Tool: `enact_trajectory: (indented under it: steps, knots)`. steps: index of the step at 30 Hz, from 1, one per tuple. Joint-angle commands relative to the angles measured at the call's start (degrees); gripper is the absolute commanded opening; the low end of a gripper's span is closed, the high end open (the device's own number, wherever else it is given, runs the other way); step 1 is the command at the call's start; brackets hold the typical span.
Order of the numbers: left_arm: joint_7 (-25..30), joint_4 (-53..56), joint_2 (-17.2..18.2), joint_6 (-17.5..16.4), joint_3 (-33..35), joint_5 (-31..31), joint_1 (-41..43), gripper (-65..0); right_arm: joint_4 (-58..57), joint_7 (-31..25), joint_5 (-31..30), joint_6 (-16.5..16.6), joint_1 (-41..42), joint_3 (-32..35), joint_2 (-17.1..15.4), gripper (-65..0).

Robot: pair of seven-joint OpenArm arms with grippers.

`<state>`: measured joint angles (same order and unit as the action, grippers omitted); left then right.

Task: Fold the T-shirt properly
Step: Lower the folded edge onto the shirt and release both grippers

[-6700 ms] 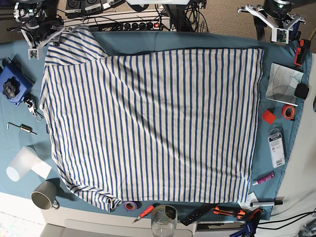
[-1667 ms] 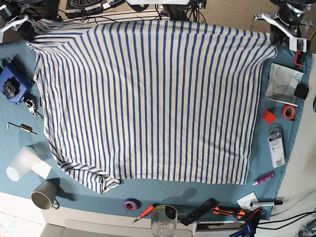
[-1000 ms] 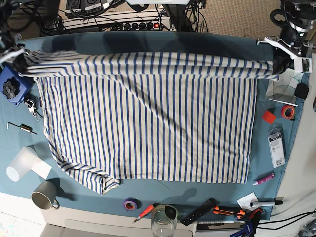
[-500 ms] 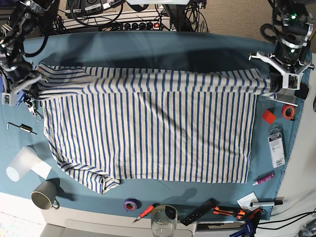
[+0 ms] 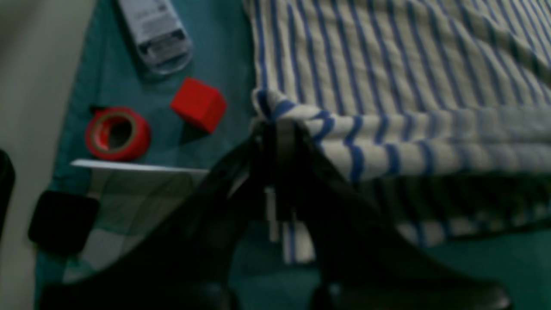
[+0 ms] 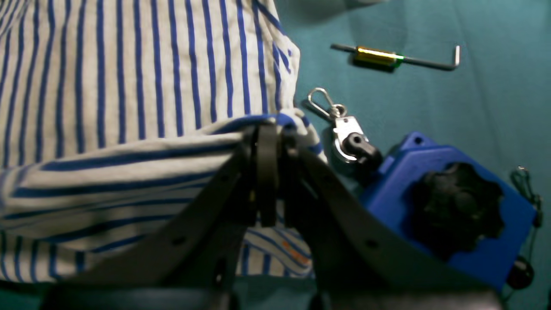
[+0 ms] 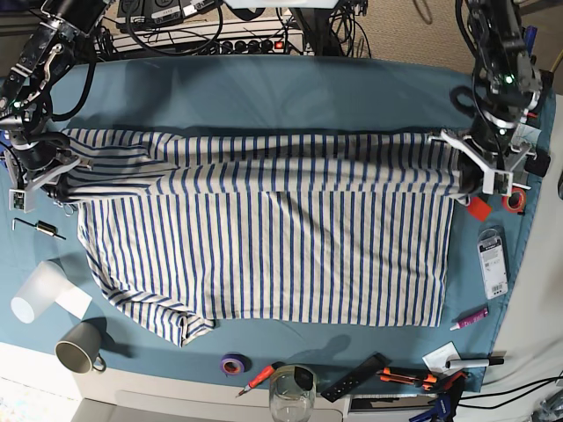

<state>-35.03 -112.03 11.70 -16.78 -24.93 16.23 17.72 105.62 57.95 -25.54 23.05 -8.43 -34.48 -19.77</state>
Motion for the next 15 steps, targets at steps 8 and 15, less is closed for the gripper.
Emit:
enact_trajectory:
  steps: [8,15]
  knots:
    - [1.6,0.2,3.1,0.1,-0.3,0.5,-5.1,-65.0,-6.5,-3.3,1.1,-1.5,4.6,-0.3,-1.2,-65.0]
    - [1.7,2.6,3.1,-1.8,-0.3,3.3,-5.7,-65.0,-16.1,-2.7,1.2,-1.4,11.6,0.0,-1.2,-65.0]
